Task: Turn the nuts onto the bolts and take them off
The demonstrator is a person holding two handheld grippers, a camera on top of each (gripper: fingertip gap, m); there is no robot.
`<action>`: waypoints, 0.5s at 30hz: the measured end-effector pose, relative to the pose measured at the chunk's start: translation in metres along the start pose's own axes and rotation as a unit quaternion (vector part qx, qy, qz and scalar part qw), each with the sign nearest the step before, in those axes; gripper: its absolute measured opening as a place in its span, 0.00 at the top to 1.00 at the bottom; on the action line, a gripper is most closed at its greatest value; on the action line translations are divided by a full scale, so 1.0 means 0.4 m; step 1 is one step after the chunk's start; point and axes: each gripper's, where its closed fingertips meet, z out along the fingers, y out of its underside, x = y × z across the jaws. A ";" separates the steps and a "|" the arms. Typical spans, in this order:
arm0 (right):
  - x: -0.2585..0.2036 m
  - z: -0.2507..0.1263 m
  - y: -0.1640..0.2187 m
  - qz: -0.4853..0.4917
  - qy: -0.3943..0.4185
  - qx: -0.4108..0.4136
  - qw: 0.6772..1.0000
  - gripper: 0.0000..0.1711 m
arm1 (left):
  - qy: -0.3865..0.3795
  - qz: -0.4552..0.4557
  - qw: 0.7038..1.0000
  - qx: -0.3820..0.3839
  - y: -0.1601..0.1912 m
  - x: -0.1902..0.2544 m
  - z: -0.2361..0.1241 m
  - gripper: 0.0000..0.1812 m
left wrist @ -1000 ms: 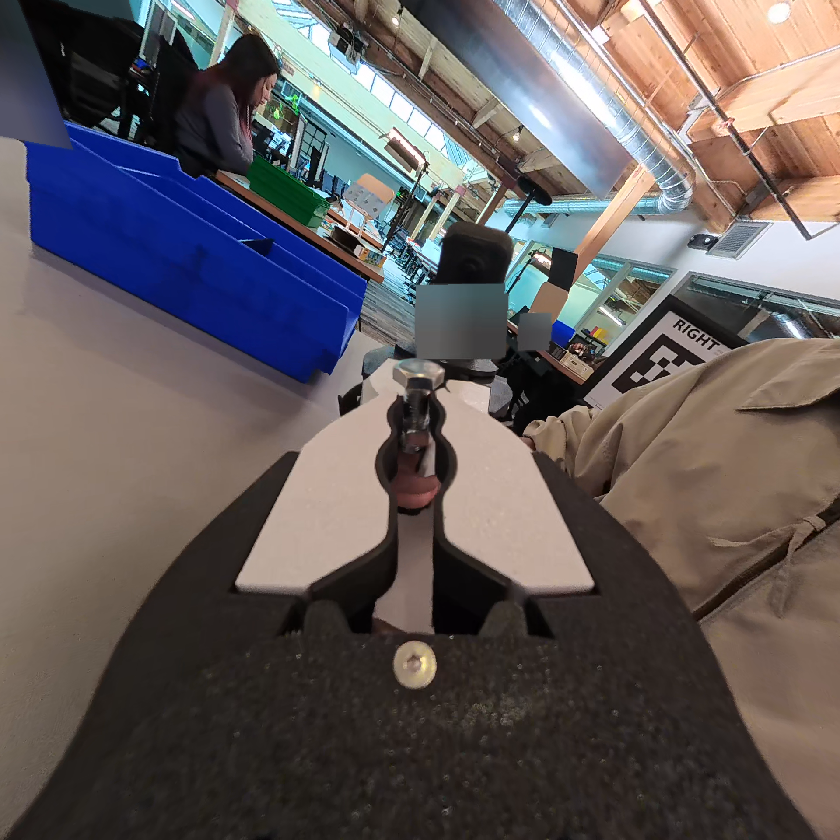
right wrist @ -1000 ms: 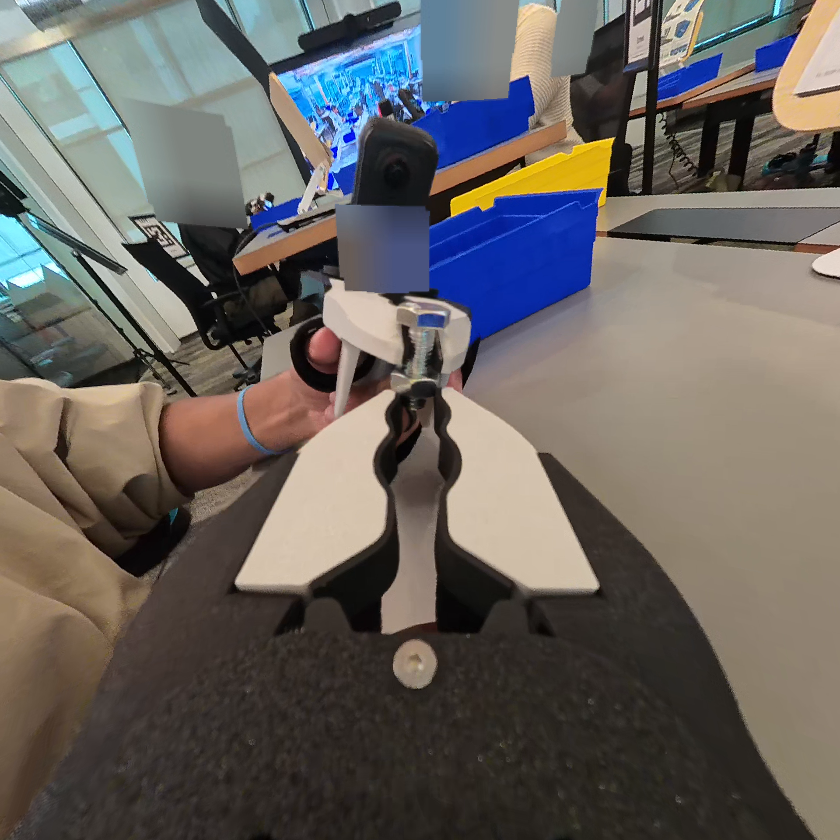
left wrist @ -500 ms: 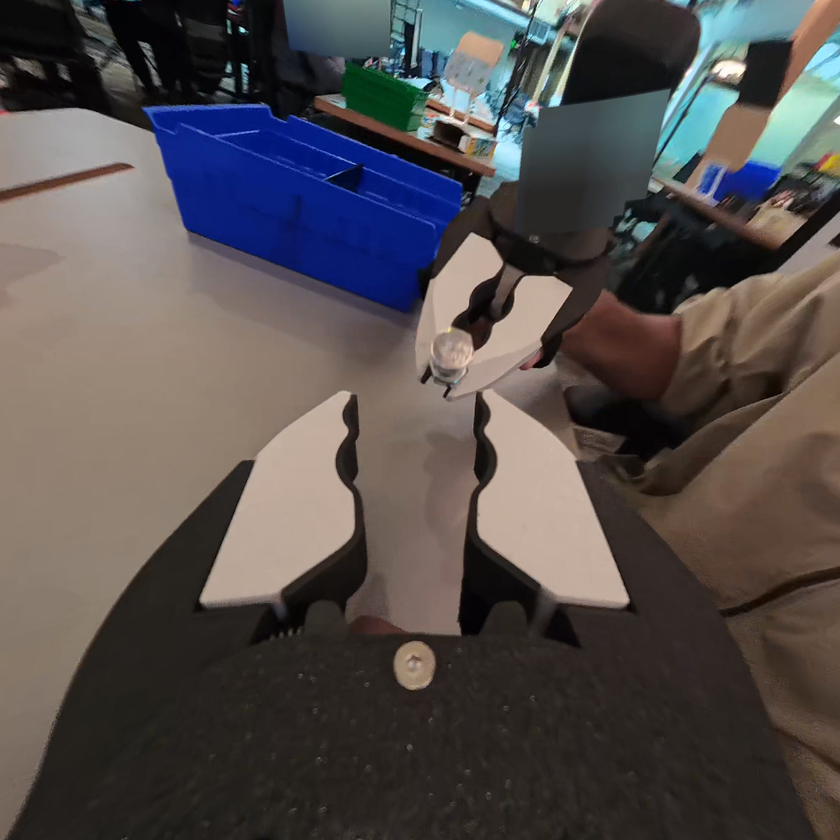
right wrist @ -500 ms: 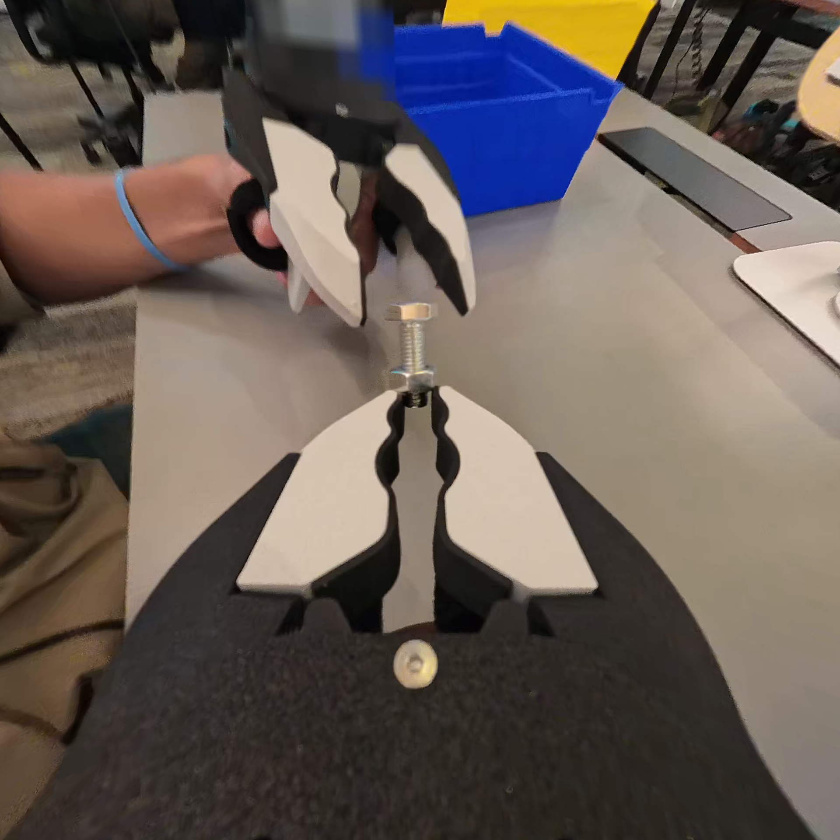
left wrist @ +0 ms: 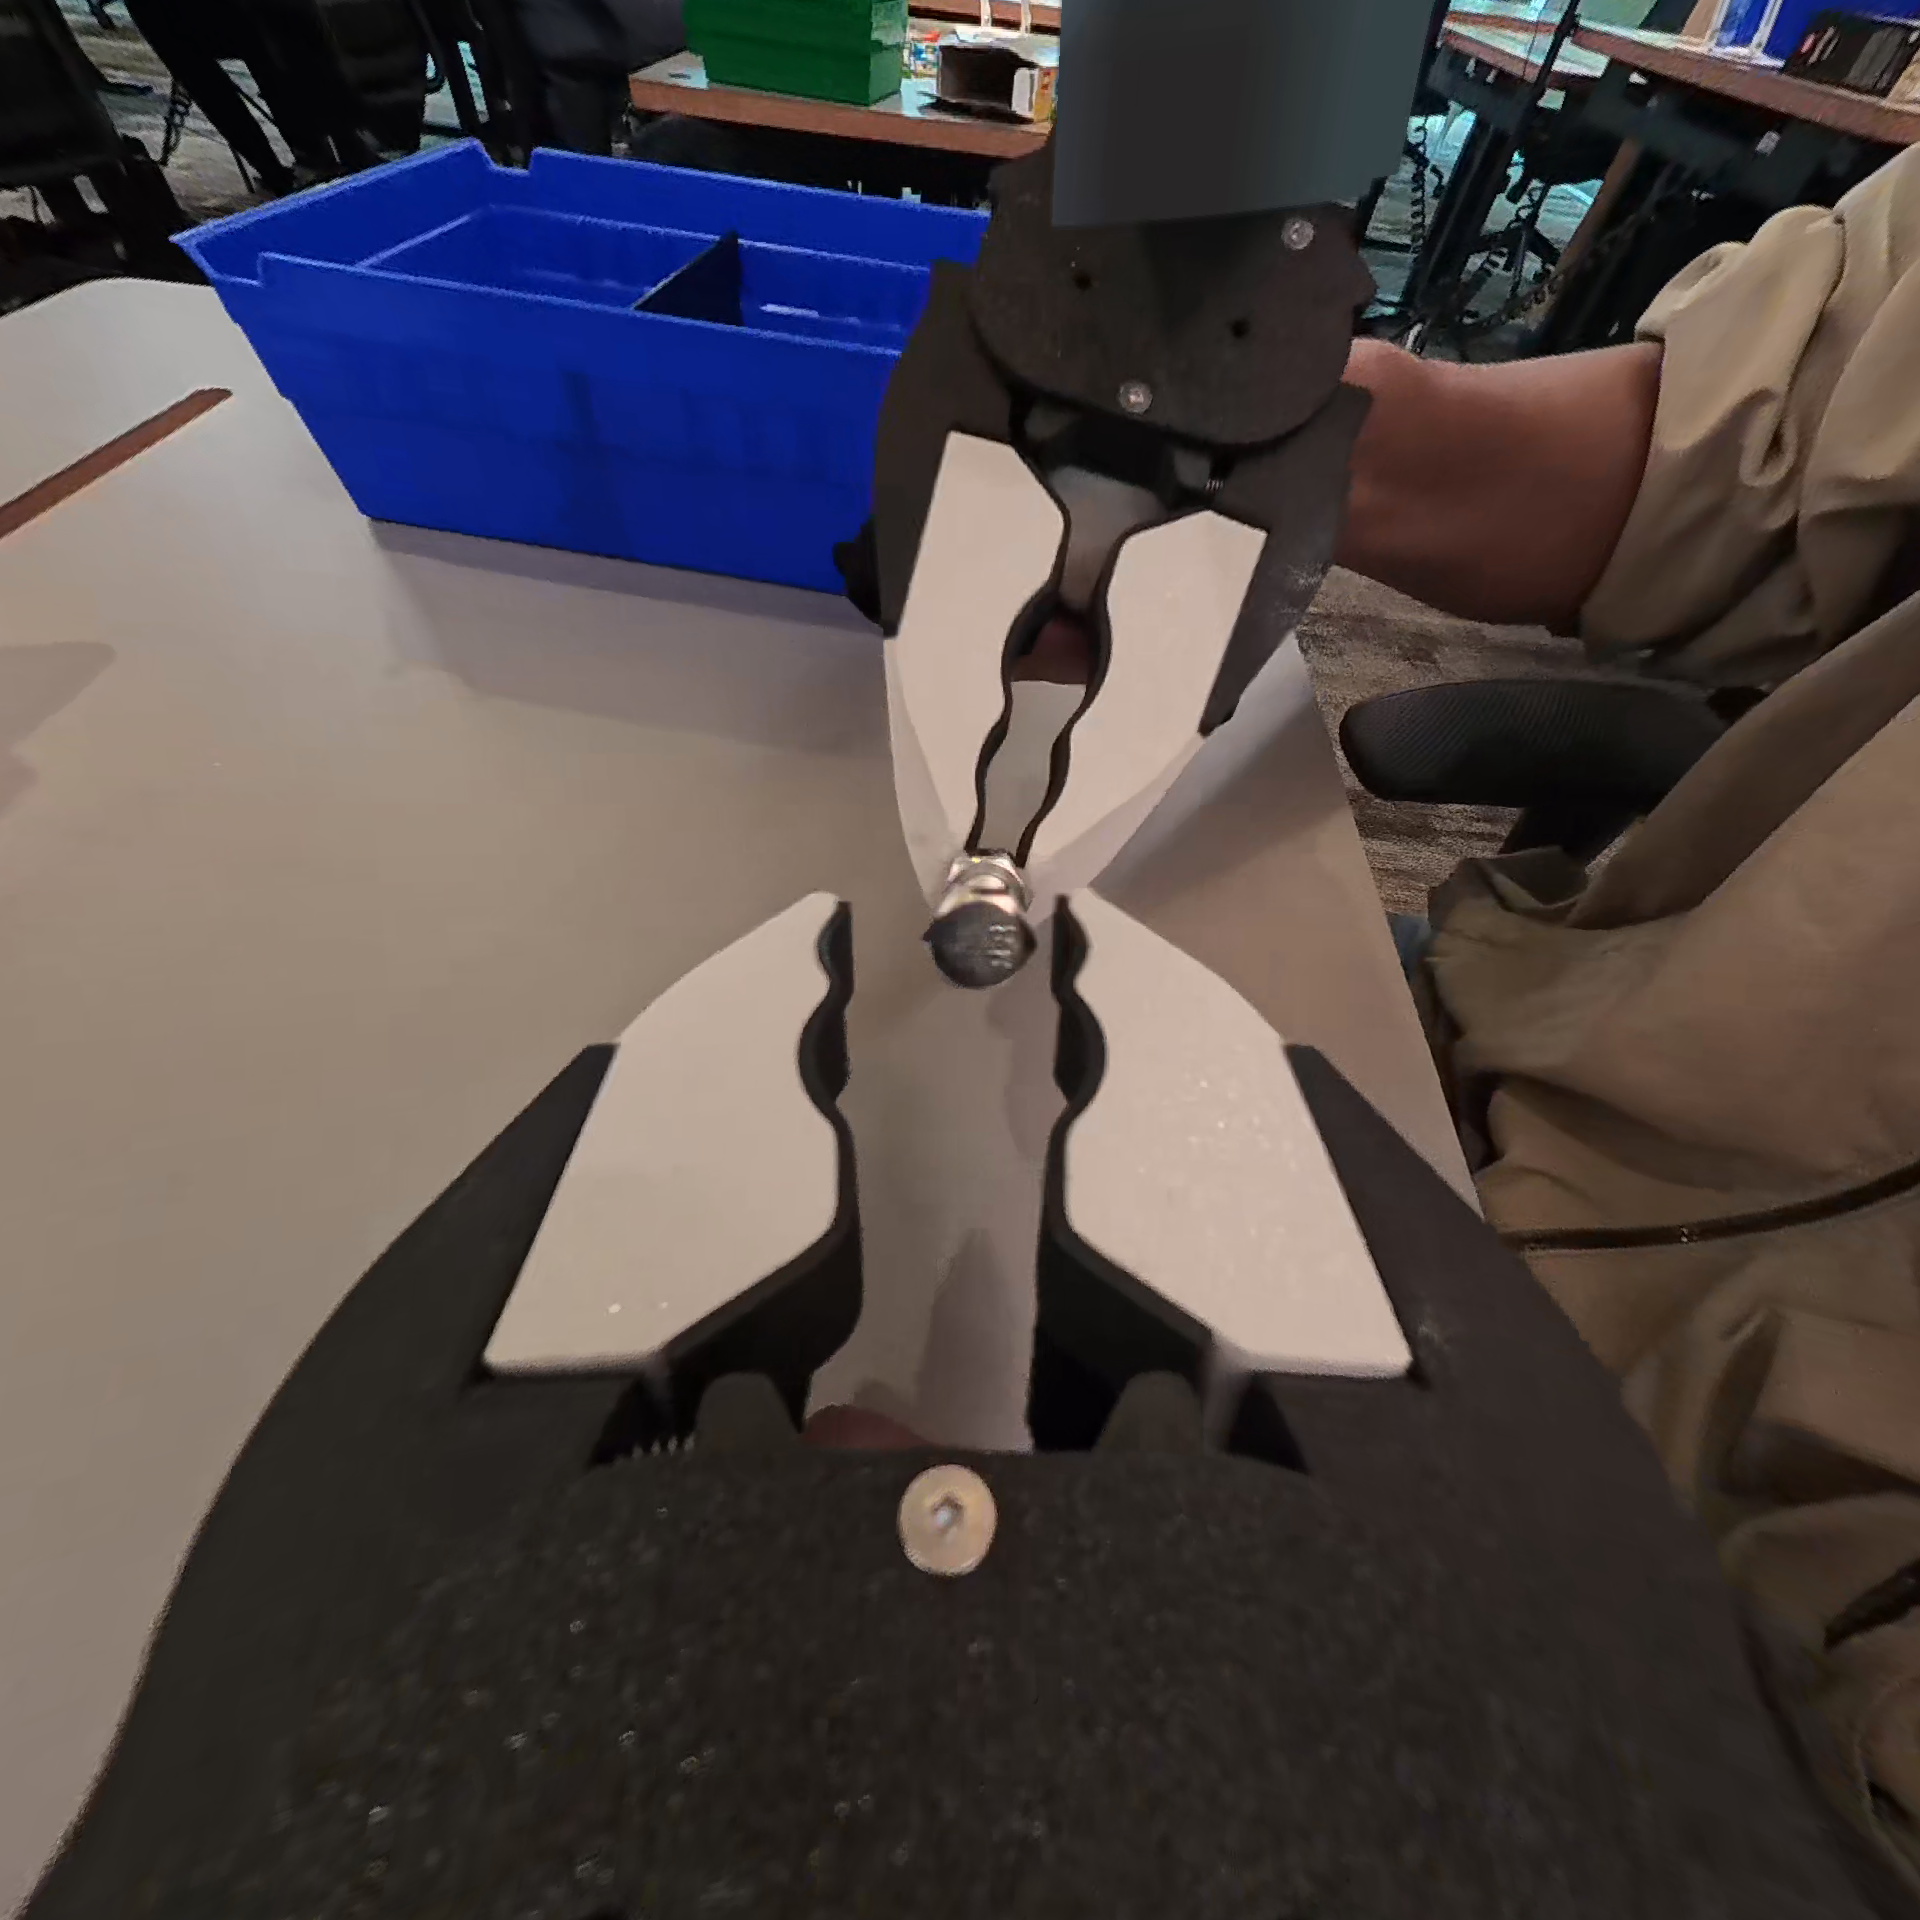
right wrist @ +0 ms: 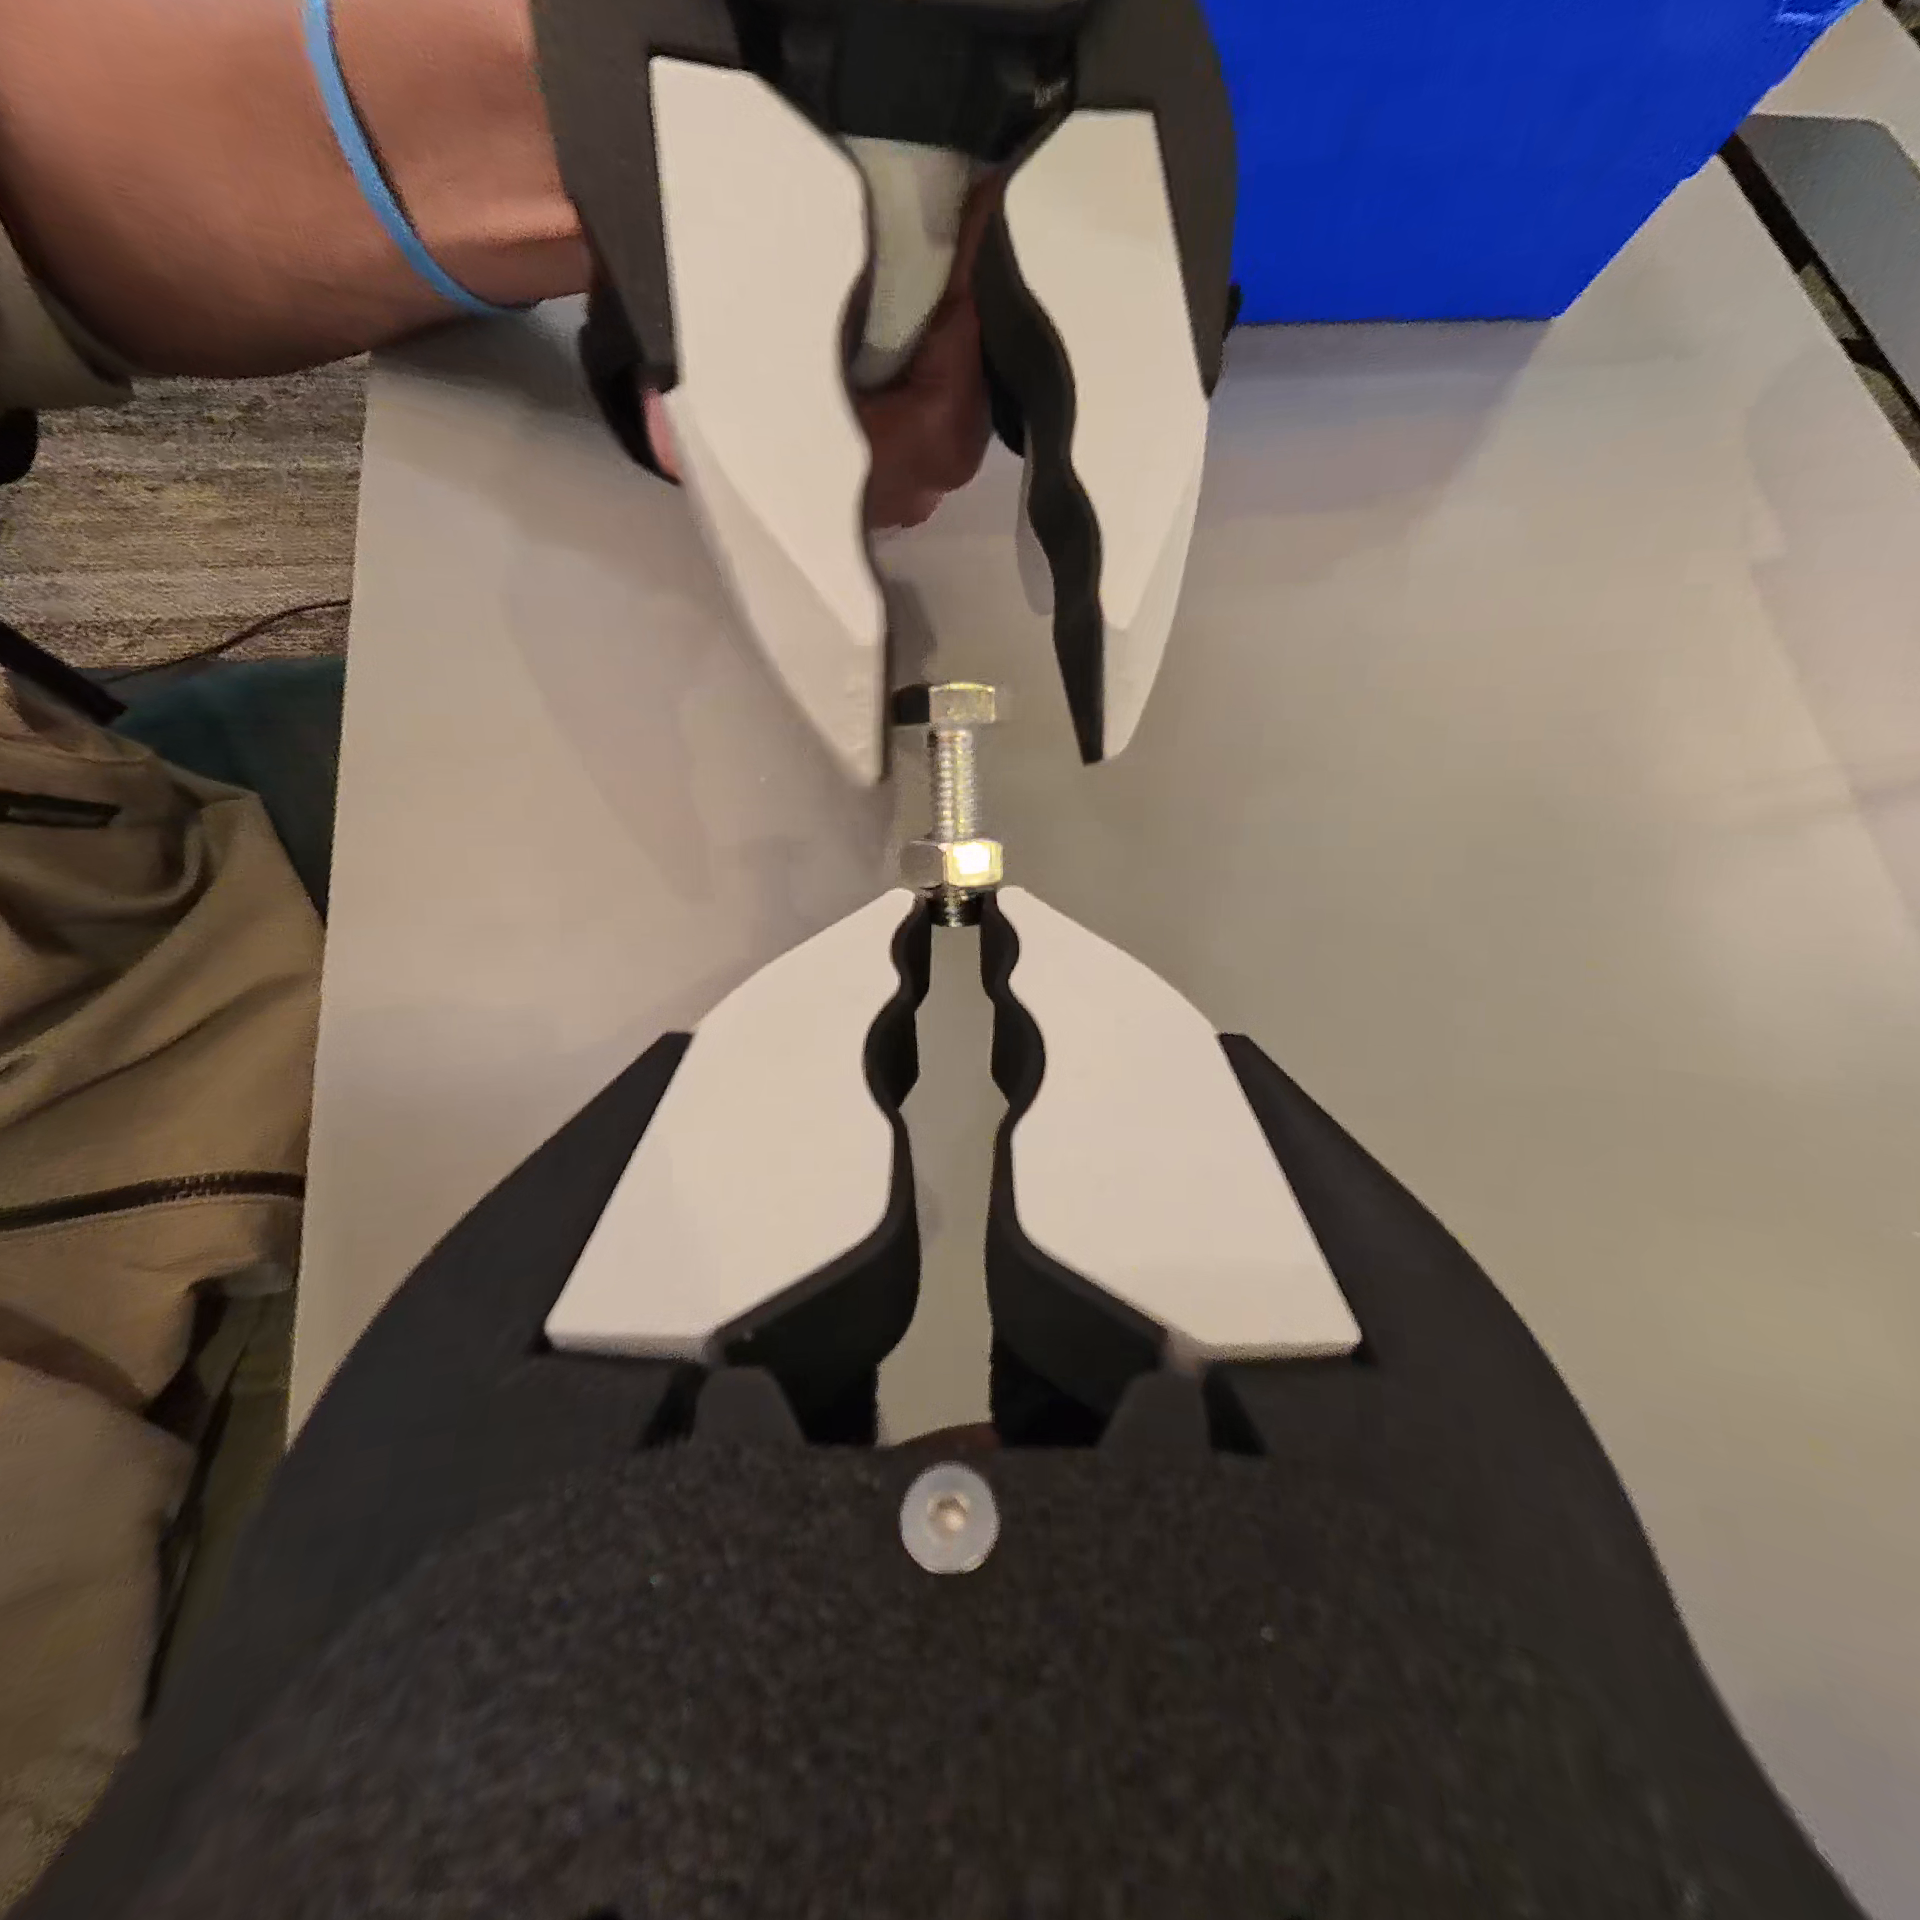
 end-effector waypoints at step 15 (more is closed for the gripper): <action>-0.021 -0.038 -0.075 0.030 -0.027 0.115 0.993 0.92 | 0.054 -0.004 0.995 0.087 -0.072 0.040 -0.043 0.89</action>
